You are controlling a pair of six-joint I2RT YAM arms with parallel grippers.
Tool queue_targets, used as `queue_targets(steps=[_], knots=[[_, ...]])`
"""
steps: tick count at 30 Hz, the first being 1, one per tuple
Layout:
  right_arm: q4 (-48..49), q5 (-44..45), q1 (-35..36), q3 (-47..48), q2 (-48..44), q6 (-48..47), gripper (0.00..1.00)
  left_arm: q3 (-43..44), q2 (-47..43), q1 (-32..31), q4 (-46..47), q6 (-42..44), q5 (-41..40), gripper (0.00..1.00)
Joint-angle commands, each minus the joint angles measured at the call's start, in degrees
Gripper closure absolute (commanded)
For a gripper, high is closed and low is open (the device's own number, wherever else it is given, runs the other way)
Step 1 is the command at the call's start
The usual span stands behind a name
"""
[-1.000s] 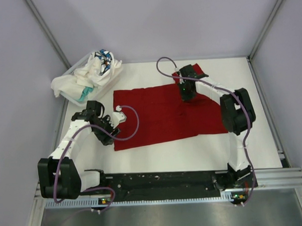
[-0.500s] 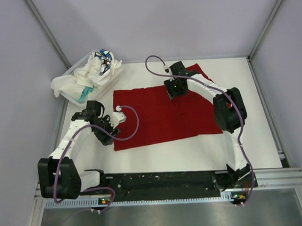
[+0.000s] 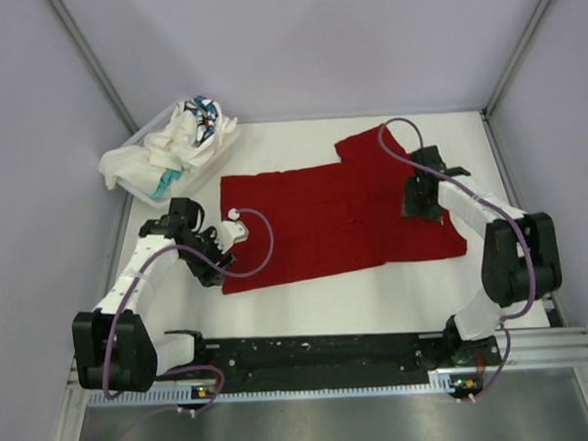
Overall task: Fold and stack the t-shirts
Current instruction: Fold the flattened tshirt in 1/3 of the way
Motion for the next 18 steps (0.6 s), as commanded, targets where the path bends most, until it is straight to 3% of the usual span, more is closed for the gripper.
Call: queue_targets(steps=[1,2,7,12,18], knots=[[-0.07,7.91,-4.72,-11.8,-15.21,11.55,0.41,-1.11,-2.82,-2.2,-2.76,3.03,5.8,0.36],[-0.07,8.8,-6.3,-14.09,-18.28,13.59,0.36,-1.73,-2.74,-3.26,-2.59,3.03,5.63,0.36],[0.46,10.22,-14.99,-25.43,-28.76,23.7,0.3,-5.94,-3.61,-9.32,0.57,2.59,3.17,0.33],[4.23,6.18,-22.48,-30.46,-28.69,26.35,0.39,-10.51,-3.09,-13.19,7.15,1.1,-2.35,0.32],[6.09,6.6,-23.46,-27.13,-20.43,26.52,0.53,-12.71,0.42,-13.2,13.84,-2.33,-7.38,0.34]])
